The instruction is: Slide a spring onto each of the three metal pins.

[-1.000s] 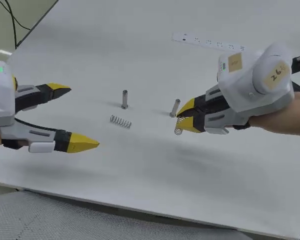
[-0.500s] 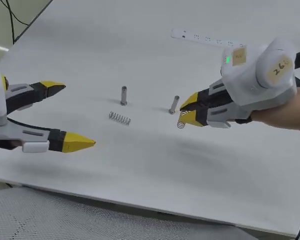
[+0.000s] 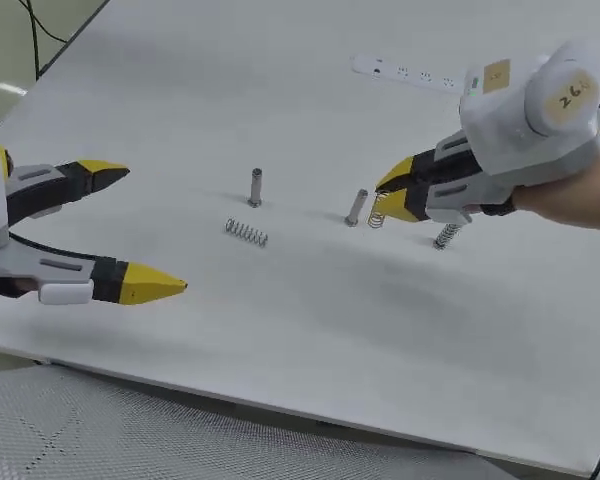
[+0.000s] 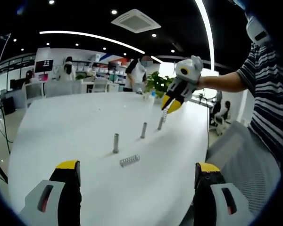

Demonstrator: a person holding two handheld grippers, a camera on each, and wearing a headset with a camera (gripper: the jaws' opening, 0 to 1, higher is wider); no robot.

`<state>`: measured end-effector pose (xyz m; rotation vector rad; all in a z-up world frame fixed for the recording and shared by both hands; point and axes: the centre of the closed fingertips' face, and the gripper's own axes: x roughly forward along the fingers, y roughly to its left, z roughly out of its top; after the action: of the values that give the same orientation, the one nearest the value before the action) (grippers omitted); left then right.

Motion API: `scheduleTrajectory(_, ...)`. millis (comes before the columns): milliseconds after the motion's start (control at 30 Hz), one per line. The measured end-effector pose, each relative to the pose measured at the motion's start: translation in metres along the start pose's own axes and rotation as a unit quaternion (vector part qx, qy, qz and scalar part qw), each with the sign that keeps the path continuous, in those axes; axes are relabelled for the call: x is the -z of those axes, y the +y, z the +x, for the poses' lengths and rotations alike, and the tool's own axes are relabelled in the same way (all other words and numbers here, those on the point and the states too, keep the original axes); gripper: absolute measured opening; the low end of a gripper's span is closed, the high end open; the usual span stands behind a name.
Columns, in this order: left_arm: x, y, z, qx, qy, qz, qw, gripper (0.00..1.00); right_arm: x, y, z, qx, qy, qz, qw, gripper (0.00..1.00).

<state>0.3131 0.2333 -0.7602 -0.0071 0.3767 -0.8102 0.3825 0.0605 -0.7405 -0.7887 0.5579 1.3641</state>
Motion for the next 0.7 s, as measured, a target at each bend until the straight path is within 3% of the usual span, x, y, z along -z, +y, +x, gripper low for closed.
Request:
scheduleTrajectory(367, 0.001, -0.001, 0.001, 0.000, 0.001, -0.002, 1.0000, 0.98, 0.000, -0.044, 0.004, 0.046, -0.018, 0.077, 0.9958, 0.07)
scheduleTrajectory(700, 0.000, 0.000, 0.000, -0.003, 0.002, -0.003, 1.0000, 0.98, 0.004, -0.055, 0.015, 0.044, -0.014, 0.097, 0.9942, 0.07)
